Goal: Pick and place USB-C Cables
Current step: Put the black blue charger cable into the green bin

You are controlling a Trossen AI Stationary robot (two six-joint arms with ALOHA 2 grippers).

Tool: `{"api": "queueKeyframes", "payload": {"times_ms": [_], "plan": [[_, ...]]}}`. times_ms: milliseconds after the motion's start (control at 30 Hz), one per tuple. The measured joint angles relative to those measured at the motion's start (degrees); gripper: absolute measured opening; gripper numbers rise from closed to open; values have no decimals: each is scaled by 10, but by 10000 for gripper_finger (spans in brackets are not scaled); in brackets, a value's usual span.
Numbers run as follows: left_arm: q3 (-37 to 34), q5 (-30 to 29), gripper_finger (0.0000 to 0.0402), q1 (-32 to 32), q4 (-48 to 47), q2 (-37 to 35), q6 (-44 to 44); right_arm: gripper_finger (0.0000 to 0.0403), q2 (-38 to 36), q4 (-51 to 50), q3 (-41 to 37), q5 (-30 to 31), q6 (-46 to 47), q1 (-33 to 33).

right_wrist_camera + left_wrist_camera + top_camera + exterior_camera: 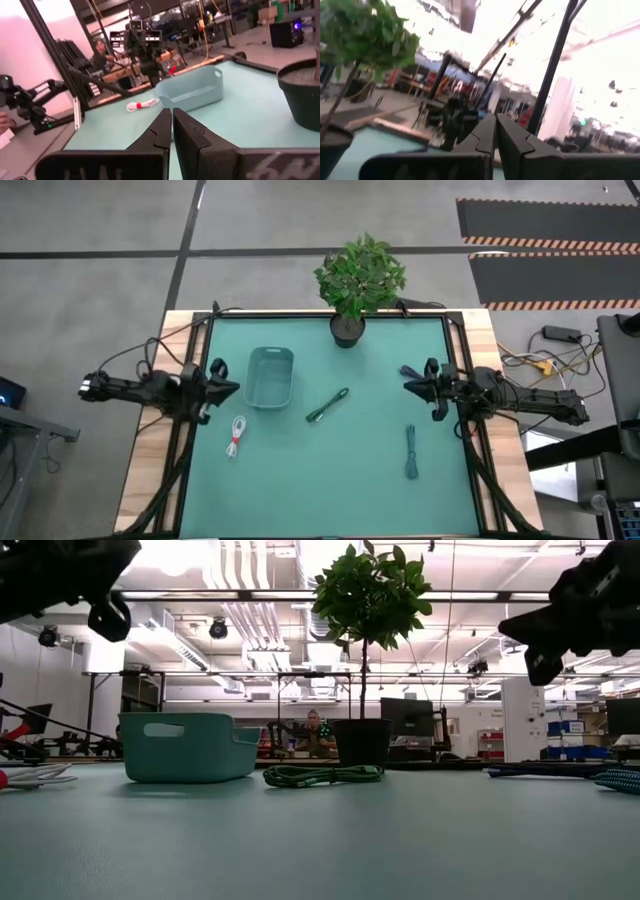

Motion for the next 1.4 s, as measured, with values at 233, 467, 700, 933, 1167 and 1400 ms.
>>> {"api": "queueKeyframes", "payload": {"times_ms": [233, 467, 700, 933, 1167, 1400], "plan": [[3, -5, 1, 0, 43, -1, 132, 9, 0, 62, 0, 5, 32, 0], [7, -6, 1, 0, 73, 0, 254, 9, 21, 152, 0, 29, 36, 0], [8, -11, 1, 0, 115, 0, 258, 9, 80, 198, 0, 45, 46, 0], [9, -21, 1, 0, 195, 0, 270, 9, 151, 212, 13, 47, 117, 3], [9, -21, 1, 0, 195, -1, 268, 9, 234, 160, 90, 43, 176, 41], [6, -21, 1, 0, 195, 0, 267, 9, 329, -141, 232, 43, 349, 91]]}}
